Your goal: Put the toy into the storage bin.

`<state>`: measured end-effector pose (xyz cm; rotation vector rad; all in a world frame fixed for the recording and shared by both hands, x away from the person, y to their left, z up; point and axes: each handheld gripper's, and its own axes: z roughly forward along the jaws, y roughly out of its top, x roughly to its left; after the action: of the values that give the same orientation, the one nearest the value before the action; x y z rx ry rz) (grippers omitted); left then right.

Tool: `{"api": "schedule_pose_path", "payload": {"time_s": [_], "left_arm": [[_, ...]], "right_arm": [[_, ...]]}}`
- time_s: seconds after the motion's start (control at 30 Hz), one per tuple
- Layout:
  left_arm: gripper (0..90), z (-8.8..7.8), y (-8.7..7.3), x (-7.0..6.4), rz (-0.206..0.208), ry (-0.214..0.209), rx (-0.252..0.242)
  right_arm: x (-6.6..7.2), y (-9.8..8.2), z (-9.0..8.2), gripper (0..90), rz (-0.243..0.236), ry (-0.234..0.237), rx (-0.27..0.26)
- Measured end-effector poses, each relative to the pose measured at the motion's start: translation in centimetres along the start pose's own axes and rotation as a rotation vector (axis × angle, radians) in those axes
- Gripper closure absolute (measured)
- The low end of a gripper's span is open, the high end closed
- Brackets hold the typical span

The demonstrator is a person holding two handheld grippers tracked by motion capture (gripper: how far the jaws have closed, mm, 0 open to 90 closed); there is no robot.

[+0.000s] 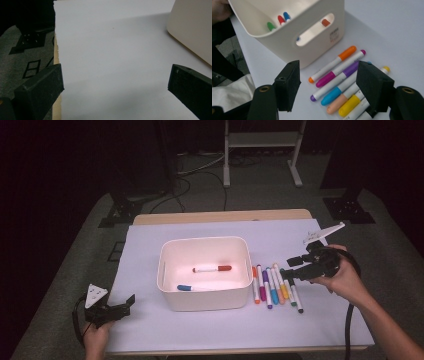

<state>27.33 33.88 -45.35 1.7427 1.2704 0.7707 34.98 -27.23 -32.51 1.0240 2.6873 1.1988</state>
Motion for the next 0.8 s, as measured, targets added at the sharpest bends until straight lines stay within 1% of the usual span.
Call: {"api": "schedule_pose_path", "payload": {"time_s": [0.2, 0.4, 0.47, 0.53, 0.57, 0.67, 0.7, 0.8], "left_arm": [[0.0, 0.0, 0.0, 0.0, 0.002, 0.000, -0.004], [0.0, 0.0, 0.0, 0.0, 0.001, -0.002, 0.002], [0.0, 0.0, 0.0, 0.0, 0.002, -0.003, 0.001], [0.0, 0.0, 0.0, 0.0, 0.000, -0.004, -0.003], [0.0, 0.0, 0.0, 0.0, 0.001, -0.004, -0.001], [0.0, 0.0, 0.0, 0.0, 0.001, -0.005, -0.002], [0.0, 0.0, 0.0, 0.0, 0.001, -0.004, -0.003], [0.0, 0.0, 0.0, 0.0, -0.001, -0.003, -0.006]], "right_arm": [[-1.0, -2.2, 0.7, 34.5, 0.037, -0.008, 0.014], [-2.4, -4.4, 1.4, 34.4, 0.095, -0.035, 0.034], [-2.7, -5.0, 1.6, 34.6, 0.114, -0.036, 0.028], [-3.0, -5.7, 1.9, 34.6, 0.129, -0.038, 0.033], [-3.2, -6.2, 2.3, 34.8, 0.139, -0.047, 0.035], [-3.4, -6.8, 3.0, 35.0, 0.152, -0.058, 0.050], [-3.4, -7.0, 3.2, 35.3, 0.152, -0.060, 0.058], [-3.5, -7.5, 3.9, 35.8, 0.148, -0.084, 0.076]]}}
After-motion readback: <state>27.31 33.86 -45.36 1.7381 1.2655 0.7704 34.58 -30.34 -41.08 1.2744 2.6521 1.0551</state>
